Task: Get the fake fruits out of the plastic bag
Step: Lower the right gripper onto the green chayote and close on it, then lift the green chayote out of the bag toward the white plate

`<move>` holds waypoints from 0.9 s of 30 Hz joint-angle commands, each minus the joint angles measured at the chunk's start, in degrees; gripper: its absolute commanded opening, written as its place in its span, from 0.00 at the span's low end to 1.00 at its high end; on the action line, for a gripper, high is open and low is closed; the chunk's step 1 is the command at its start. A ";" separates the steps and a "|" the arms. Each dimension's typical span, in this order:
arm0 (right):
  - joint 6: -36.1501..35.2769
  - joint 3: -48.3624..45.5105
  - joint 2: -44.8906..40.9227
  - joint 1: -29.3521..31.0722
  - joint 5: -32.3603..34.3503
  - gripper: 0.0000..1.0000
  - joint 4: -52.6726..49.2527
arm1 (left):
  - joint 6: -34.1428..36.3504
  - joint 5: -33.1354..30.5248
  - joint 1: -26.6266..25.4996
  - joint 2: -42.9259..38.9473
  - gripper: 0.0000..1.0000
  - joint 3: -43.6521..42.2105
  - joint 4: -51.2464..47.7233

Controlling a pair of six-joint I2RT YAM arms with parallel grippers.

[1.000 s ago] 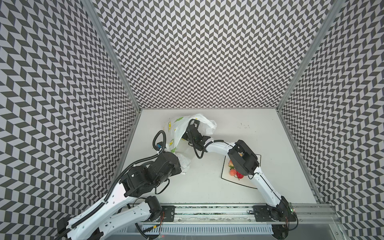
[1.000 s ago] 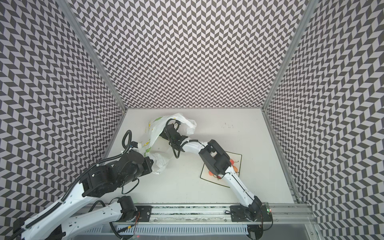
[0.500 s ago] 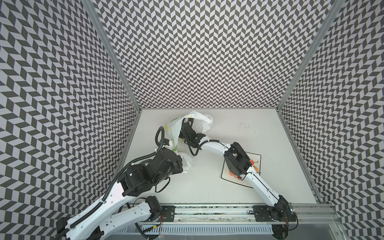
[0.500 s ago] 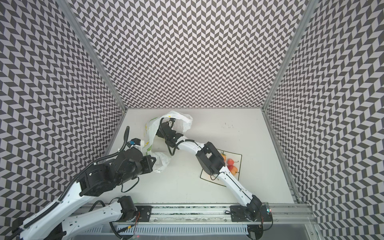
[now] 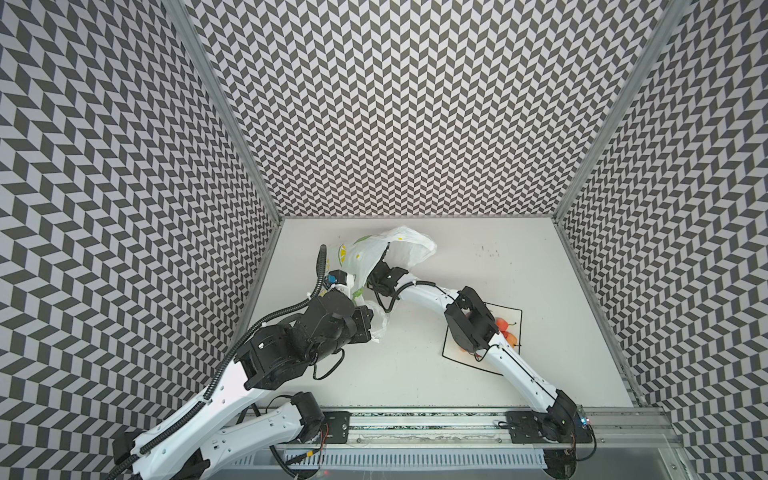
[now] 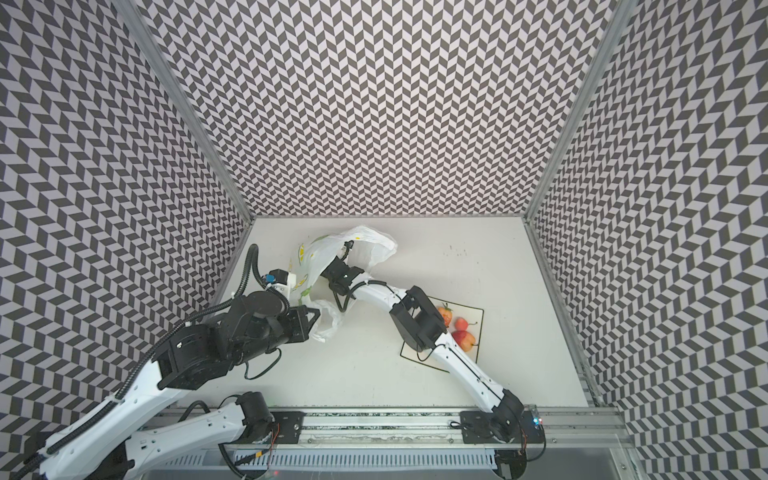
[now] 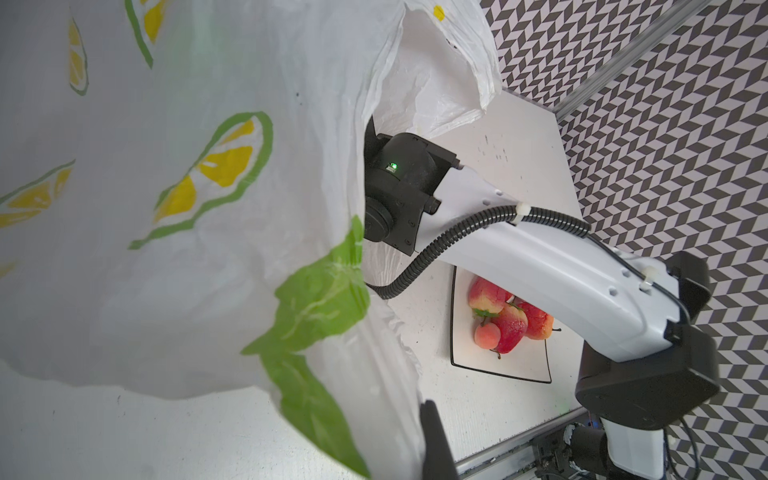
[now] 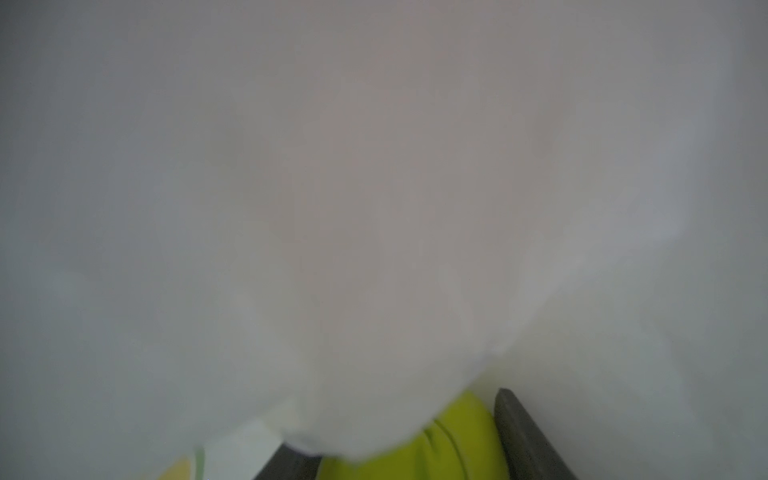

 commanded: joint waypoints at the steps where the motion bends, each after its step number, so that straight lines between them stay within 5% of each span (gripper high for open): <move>1: 0.56 -5.51 -2.60 -0.50 -0.73 0.34 -0.28 | -3.80 -3.41 -0.28 -2.34 0.00 -1.23 -3.45; 7: 0.36 -18.67 -11.39 -0.17 -5.36 0.22 9.71 | -8.40 -6.62 -0.27 -2.59 0.00 -4.03 -5.72; 27: 7.42 -48.53 -33.90 1.82 -22.89 0.19 26.94 | -12.07 -11.46 -0.25 -0.96 0.00 -9.46 -0.66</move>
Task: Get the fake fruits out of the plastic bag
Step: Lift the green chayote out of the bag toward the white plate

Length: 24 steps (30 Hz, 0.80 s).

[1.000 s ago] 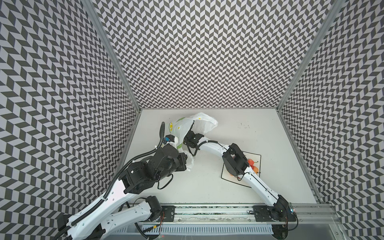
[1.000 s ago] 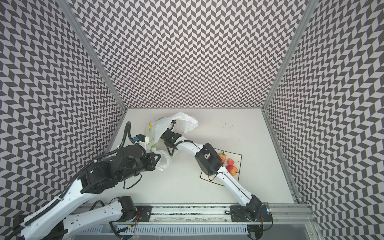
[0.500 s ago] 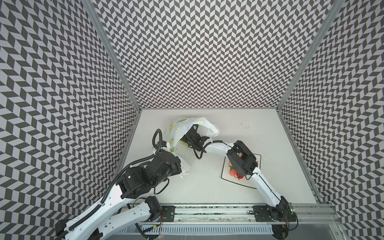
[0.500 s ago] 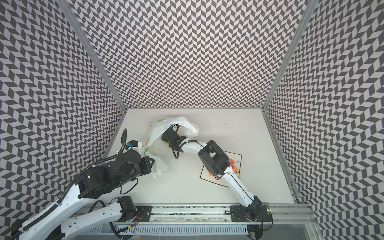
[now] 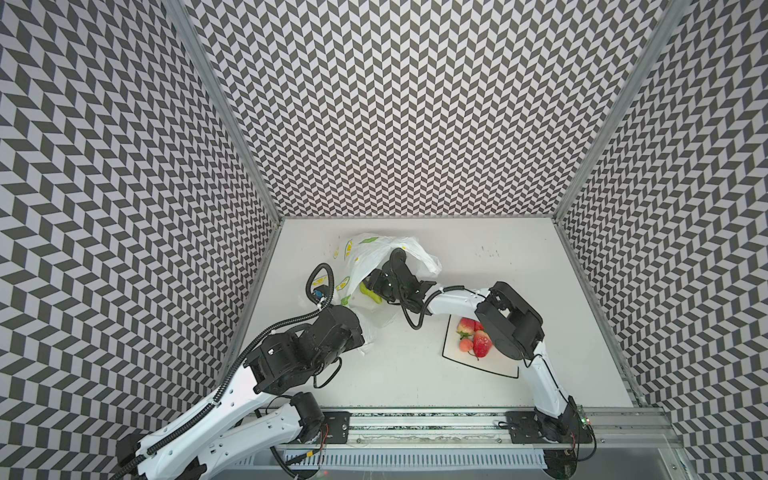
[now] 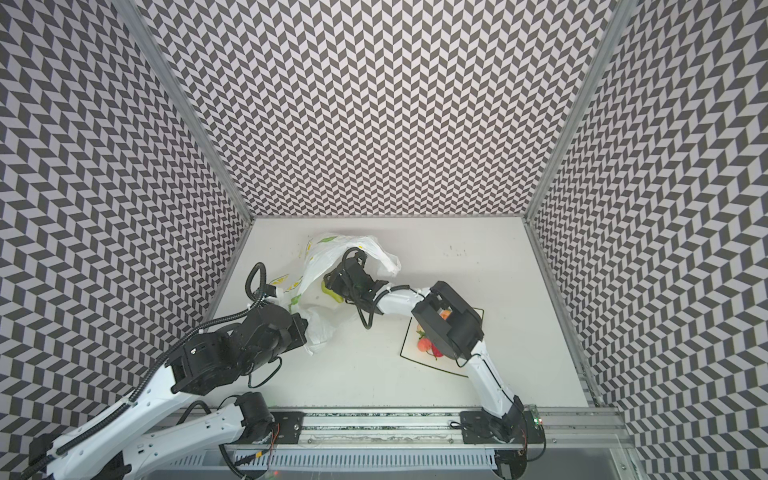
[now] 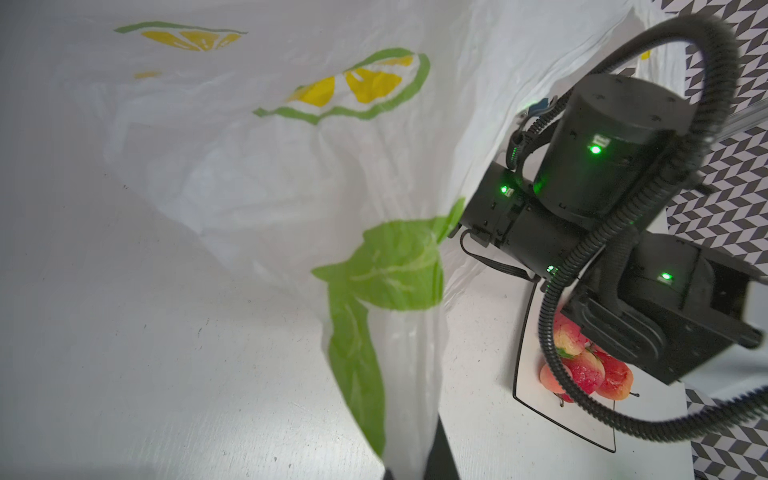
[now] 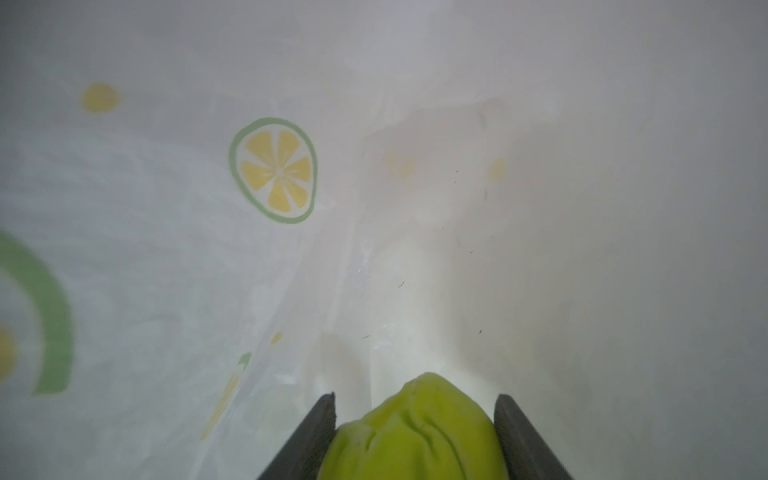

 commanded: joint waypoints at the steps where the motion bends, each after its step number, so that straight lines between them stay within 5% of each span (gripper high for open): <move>1: 1.53 -3.62 -5.67 1.37 -4.39 0.19 6.37 | -0.54 -2.61 -0.14 0.64 0.00 -1.00 2.58; 15: -1.73 -28.47 -27.66 4.44 -5.82 0.19 9.34 | -0.81 -5.43 0.25 4.23 0.00 -1.49 7.58; 24: -5.27 -40.38 -45.33 5.07 -2.88 0.19 2.70 | -1.92 -5.28 0.40 4.60 0.00 -2.78 9.22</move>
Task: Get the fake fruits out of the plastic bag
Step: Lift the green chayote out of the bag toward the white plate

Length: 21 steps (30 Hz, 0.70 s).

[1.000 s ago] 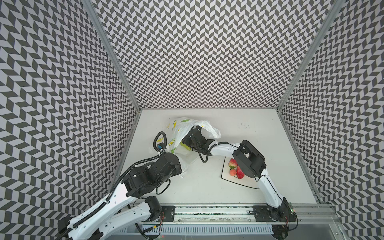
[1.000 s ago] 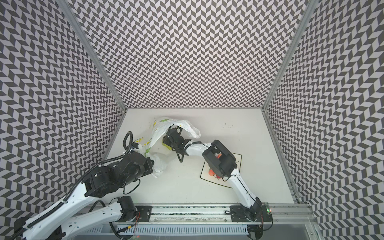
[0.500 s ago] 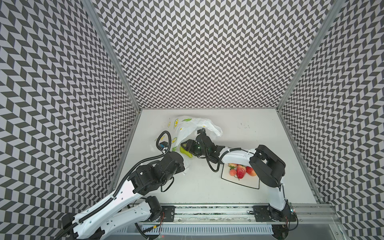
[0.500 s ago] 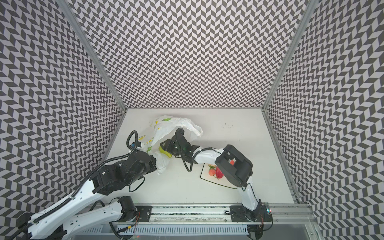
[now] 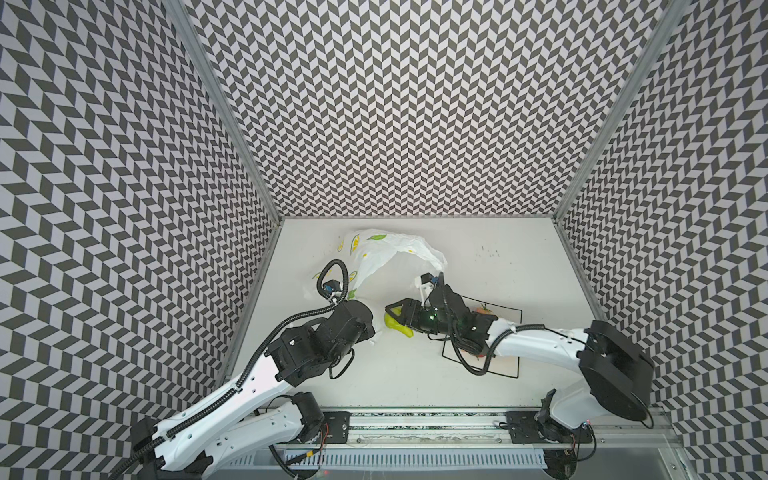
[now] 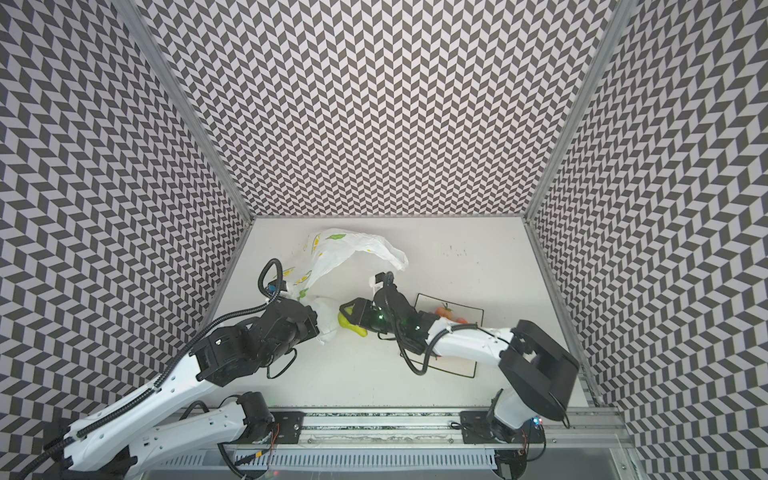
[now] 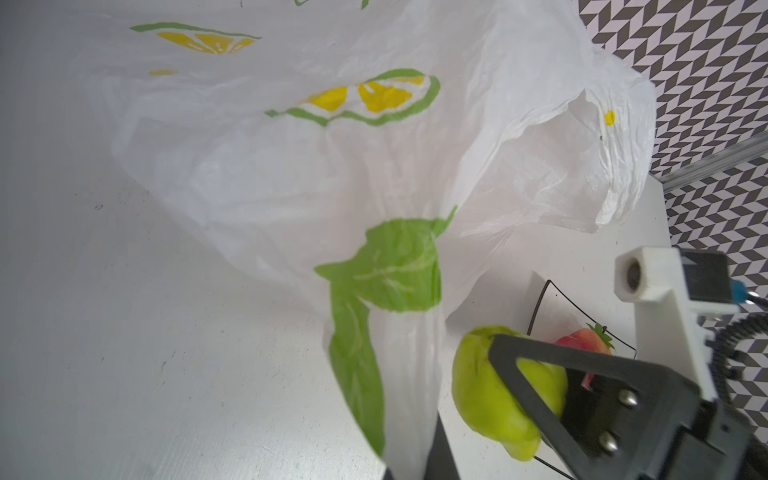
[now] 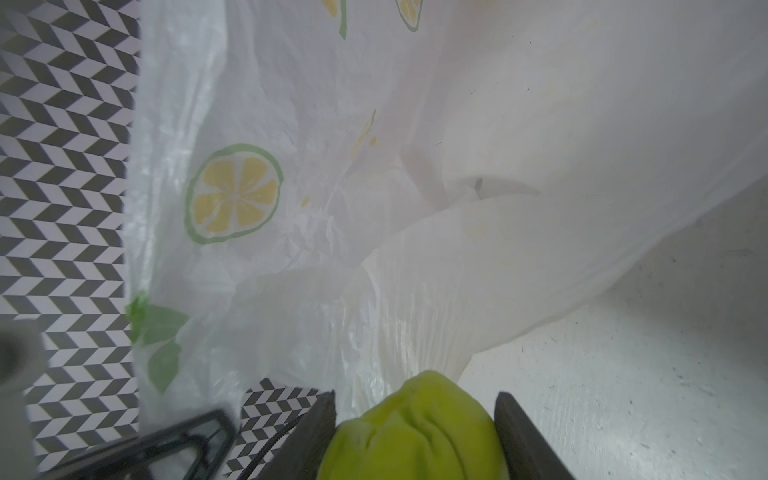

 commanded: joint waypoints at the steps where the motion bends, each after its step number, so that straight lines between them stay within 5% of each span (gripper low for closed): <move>1: -2.96 -2.72 -7.30 0.41 2.52 0.19 -3.09 | -1.08 -2.06 0.33 0.07 0.00 -0.72 1.45; 11: -7.96 -13.22 -32.12 -0.58 22.08 0.20 -27.51 | -0.48 -1.93 0.38 0.77 0.00 -1.61 4.16; 21: -7.20 -19.38 -43.88 -10.14 28.42 0.20 -37.26 | 0.35 -1.37 0.45 1.09 0.00 -1.65 4.57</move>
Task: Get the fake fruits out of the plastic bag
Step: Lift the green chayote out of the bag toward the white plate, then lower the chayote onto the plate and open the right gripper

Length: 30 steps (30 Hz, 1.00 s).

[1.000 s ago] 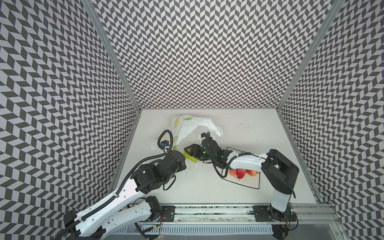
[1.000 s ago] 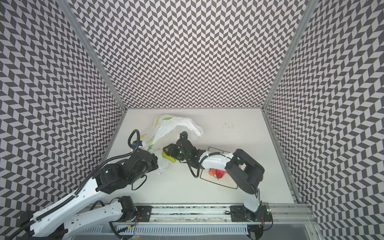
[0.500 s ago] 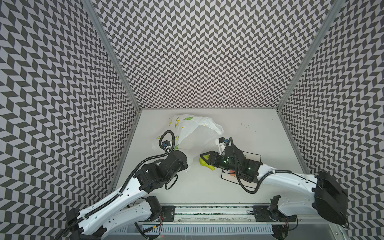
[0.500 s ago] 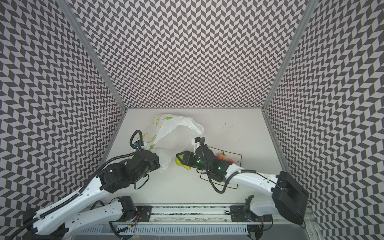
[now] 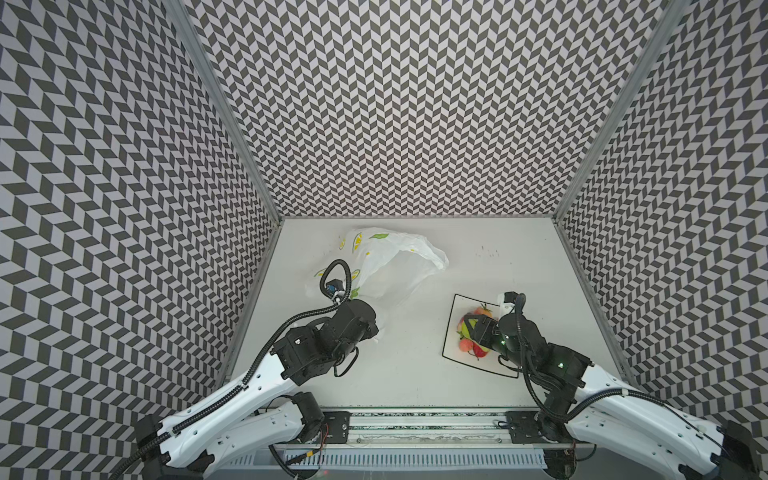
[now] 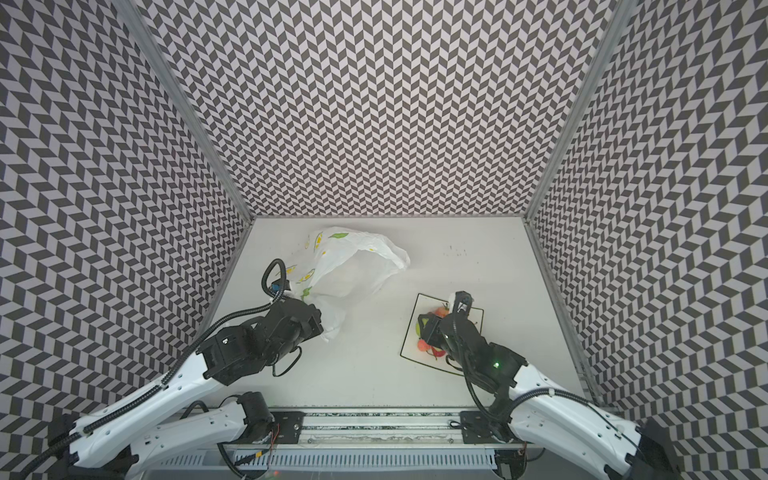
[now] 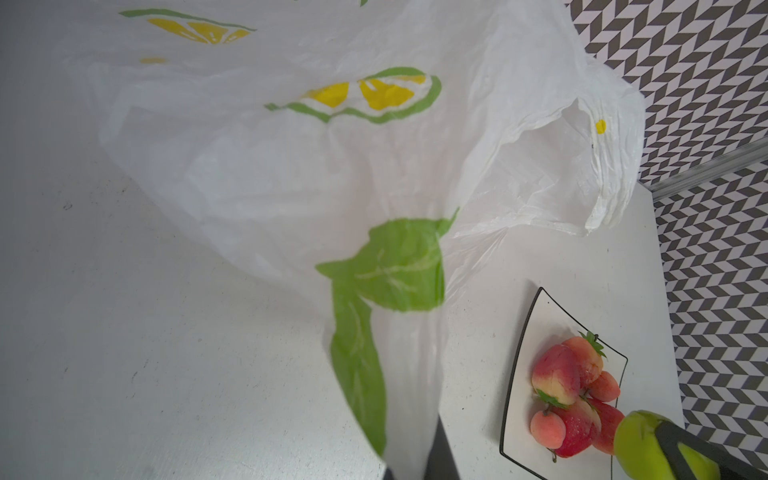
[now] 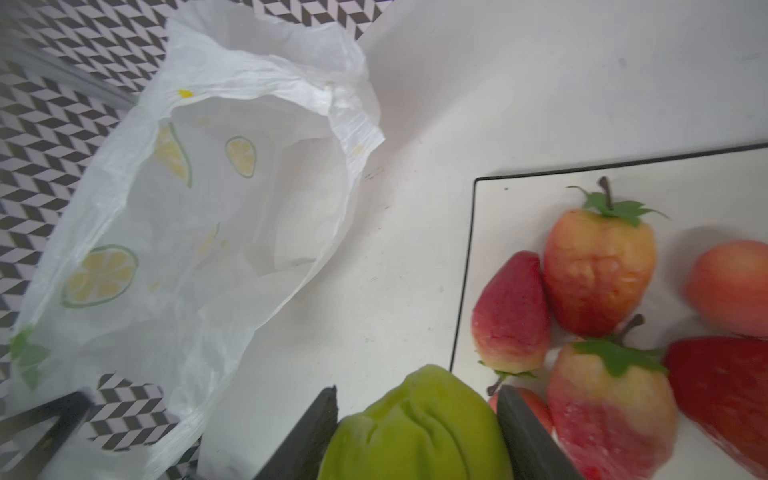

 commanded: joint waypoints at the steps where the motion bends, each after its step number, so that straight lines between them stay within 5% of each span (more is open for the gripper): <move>1: -1.00 -0.22 -1.92 -3.57 5.07 0.20 -2.22 | 0.54 -1.11 0.35 0.12 0.00 -0.54 0.76; 17: -17.26 0.11 14.59 -32.58 1.52 0.26 15.29 | 1.42 0.49 0.59 -1.63 0.00 -1.46 -0.32; 30: -16.59 -3.57 22.64 -35.48 -1.85 0.35 21.66 | -0.19 0.96 1.14 -5.94 0.00 -2.54 -5.78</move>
